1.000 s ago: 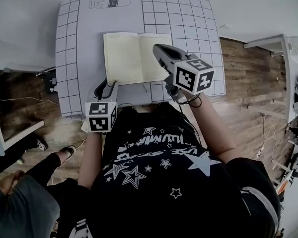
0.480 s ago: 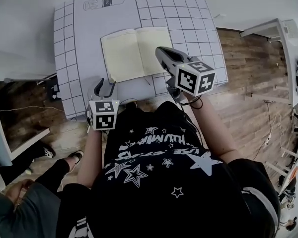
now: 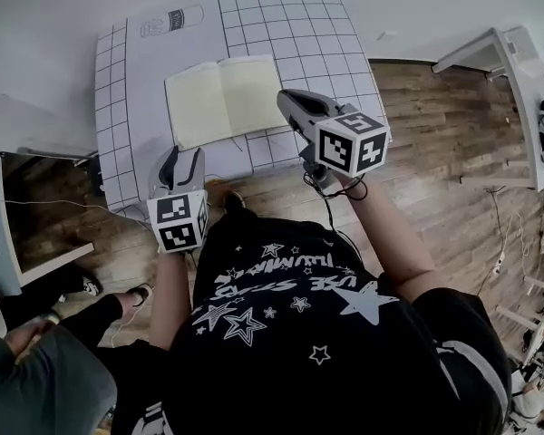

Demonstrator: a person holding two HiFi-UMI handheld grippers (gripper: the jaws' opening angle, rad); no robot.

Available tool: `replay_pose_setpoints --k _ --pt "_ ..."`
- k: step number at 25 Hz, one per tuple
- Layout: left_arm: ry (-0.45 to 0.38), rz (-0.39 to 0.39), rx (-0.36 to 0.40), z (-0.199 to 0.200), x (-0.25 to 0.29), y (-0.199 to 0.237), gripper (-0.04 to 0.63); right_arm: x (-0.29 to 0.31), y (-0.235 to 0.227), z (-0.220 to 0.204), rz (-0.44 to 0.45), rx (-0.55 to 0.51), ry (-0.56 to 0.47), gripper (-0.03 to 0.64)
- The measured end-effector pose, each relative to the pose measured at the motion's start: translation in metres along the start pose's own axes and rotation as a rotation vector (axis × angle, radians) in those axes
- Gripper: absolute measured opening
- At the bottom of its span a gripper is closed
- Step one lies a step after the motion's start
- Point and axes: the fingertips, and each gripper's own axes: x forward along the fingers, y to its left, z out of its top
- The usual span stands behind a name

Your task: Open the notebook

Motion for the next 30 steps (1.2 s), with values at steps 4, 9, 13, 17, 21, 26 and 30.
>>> replay_pose_setpoints --k 4,9,13,17,21,26,30 --pt "-0.048 0.005 -0.020 0.003 -0.013 -0.020 0.184 -0.021 0.000 -0.013 0.007 -0.004 -0.009 0.017" --pt "-0.107 0.031 -0.039 0.008 -0.041 -0.058 0.179 -0.066 0.001 -0.027 0.032 0.002 -0.016 0.017" --pt "-0.142 0.049 -0.046 0.011 -0.067 -0.091 0.152 -0.105 0.004 -0.043 0.054 0.009 -0.018 0.017" --pt "-0.172 0.036 -0.063 0.008 -0.089 -0.120 0.149 -0.133 0.013 -0.061 0.080 0.020 -0.025 0.017" --pt "-0.203 0.025 -0.091 0.004 -0.114 -0.148 0.108 -0.158 0.024 -0.086 0.113 0.030 -0.008 0.017" --pt "-0.194 0.031 -0.108 -0.009 -0.134 -0.172 0.044 -0.177 0.025 -0.122 0.133 0.088 0.030 0.017" --pt "-0.187 0.048 -0.127 -0.015 -0.143 -0.179 0.011 -0.179 0.021 -0.136 0.132 0.134 0.031 0.017"
